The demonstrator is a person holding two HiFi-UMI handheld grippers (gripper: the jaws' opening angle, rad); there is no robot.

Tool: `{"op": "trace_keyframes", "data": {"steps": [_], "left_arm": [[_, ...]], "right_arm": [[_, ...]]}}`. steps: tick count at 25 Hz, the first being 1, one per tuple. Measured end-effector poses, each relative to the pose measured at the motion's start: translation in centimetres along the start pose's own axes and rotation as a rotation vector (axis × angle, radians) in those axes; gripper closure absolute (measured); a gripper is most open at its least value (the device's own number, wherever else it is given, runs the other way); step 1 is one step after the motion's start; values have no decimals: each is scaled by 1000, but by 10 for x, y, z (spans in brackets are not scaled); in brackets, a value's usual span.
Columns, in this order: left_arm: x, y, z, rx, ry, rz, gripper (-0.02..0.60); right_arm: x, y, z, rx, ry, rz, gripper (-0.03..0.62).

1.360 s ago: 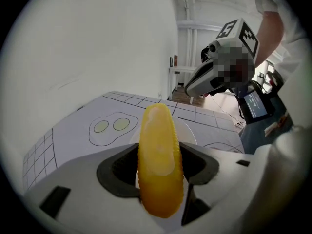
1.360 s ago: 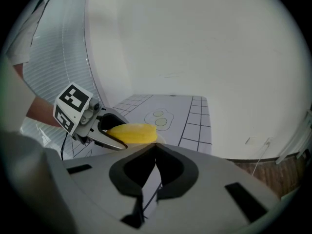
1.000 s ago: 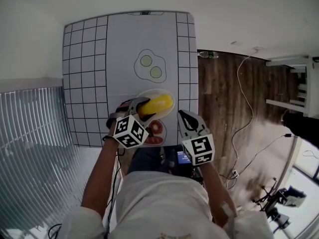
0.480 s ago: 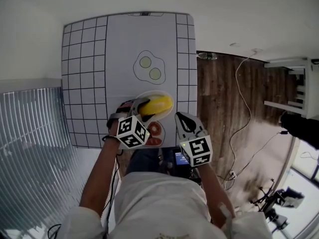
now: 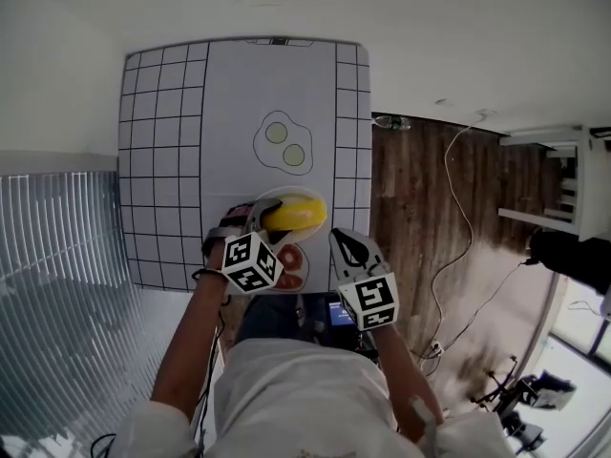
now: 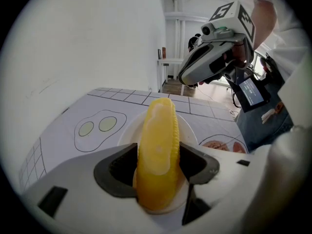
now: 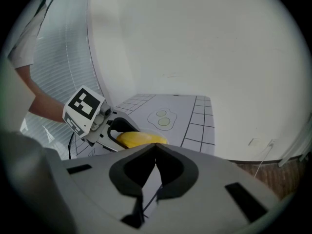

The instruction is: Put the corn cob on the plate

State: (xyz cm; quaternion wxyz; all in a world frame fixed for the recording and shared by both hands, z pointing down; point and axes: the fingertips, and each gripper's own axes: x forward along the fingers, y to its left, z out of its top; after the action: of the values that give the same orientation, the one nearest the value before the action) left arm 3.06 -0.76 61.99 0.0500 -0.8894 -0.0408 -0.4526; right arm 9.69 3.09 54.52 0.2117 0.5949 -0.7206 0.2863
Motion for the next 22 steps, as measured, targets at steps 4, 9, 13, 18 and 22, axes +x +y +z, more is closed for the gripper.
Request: {"op": "trace_keyframes", "data": {"steps": [4,9,13,18,22], "left_arm": [[0,4,-1,-47,-7,22,302],[-4,6,-5,-79,-15,27,291],[-9,5,-10,-107,-15,43,289],[-16,6,-12,-125,-25,79,288],[-26,8,-17,-168,-45,104,289]], "right_arm": [[1,0,0,-4,0,4,588],[0,0,1,-11,-3,7,588],[1,-1,3,-10,-6,9,588],[3,1,7,-19,-12,19,588],[4,5,9,-24,-12,29,588]]}}
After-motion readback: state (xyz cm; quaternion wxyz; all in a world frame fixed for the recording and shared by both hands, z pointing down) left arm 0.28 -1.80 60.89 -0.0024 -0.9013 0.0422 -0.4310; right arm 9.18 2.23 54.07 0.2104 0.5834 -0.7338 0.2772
